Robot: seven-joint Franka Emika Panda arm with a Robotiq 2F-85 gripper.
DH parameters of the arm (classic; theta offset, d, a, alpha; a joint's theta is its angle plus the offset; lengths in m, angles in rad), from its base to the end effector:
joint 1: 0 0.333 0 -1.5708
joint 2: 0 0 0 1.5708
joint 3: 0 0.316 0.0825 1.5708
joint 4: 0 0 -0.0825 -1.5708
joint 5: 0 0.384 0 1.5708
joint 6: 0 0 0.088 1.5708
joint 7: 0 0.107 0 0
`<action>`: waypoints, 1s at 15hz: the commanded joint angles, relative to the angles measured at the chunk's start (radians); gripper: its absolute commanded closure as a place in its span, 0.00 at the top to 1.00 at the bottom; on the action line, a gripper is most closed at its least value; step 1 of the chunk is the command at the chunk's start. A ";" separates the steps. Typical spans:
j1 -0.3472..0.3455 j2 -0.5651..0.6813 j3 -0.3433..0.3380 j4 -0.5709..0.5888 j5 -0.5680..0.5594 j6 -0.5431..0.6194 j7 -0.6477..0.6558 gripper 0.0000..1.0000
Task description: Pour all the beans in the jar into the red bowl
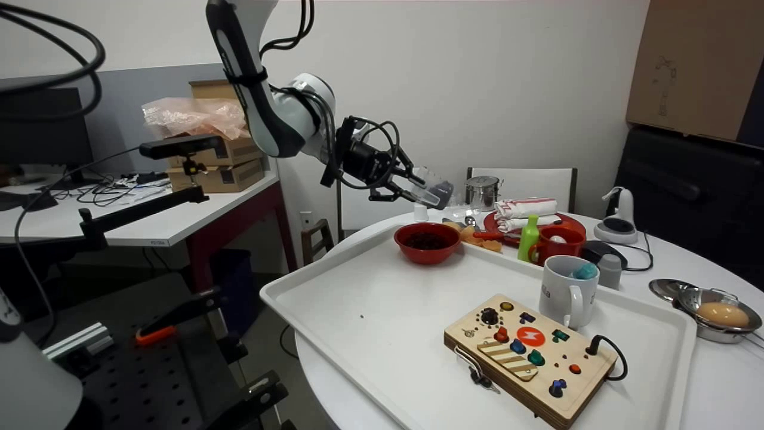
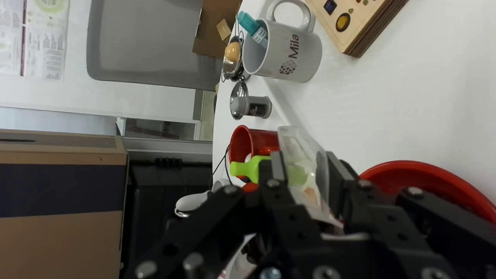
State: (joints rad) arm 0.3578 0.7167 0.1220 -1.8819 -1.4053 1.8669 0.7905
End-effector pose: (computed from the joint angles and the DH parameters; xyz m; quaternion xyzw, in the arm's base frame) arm 0.5555 0.2028 0.1224 0.7913 0.2767 0.0719 0.5404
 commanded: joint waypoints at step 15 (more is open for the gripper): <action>0.069 0.066 0.078 0.103 -0.027 -0.260 0.135 0.07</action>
State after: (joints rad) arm 0.3926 0.7453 0.1841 -1.8415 -1.4435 1.6966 0.9018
